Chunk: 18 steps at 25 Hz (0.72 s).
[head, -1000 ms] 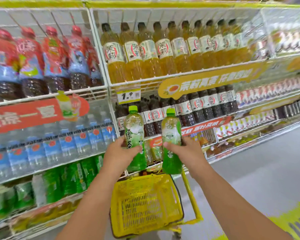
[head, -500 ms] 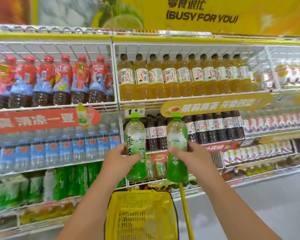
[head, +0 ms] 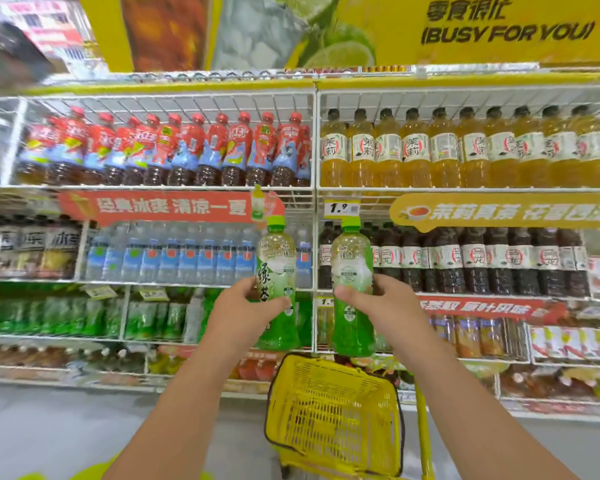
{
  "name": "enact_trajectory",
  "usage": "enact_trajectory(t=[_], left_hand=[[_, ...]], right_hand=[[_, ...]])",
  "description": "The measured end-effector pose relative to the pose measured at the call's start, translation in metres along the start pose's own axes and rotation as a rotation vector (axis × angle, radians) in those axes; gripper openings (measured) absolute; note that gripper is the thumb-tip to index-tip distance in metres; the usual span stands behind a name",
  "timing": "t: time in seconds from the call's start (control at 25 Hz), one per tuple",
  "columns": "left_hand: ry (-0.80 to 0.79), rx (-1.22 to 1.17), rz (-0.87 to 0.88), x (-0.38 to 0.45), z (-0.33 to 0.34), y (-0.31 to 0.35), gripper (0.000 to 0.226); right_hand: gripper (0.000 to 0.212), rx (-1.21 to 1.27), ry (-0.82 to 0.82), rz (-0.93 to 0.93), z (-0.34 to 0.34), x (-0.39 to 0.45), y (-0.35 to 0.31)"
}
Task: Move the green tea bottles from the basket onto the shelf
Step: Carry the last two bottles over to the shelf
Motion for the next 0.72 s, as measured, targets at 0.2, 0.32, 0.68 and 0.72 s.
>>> enact_trajectory(t=[0.2, 0.32, 0.68, 0.72], left_hand=[[0.103, -0.076, -0.049, -0.002, -0.082, -0.041, 0.045], [0.155, -0.098, -0.068, 0.005, -0.143, -0.078, 0.029], [0.222, -0.141, -0.102, 0.055, -0.369, -0.192, 0.032], [0.203, -0.141, -0.101, 0.066, -0.390, -0.206, 0.027]], right_hand=[[0.037, -0.022, -0.096, -0.040, 0.087, 0.004, -0.022], [0.028, 0.007, -0.155, -0.040, 0.157, 0.001, -0.027], [0.031, 0.035, -0.255, -0.042, 0.419, -0.005, -0.064], [0.032, 0.043, -0.264, -0.039, 0.446, -0.006, -0.070]])
Point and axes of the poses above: each hand's wrist, its own x-axis towards the middle knuckle, its own z-axis out of the palm, y = z × x, the point moved 4 cm from there along x, towards the middle knuckle, and after that the axes turned 15 degrees about -z, right-handed, at the moved point
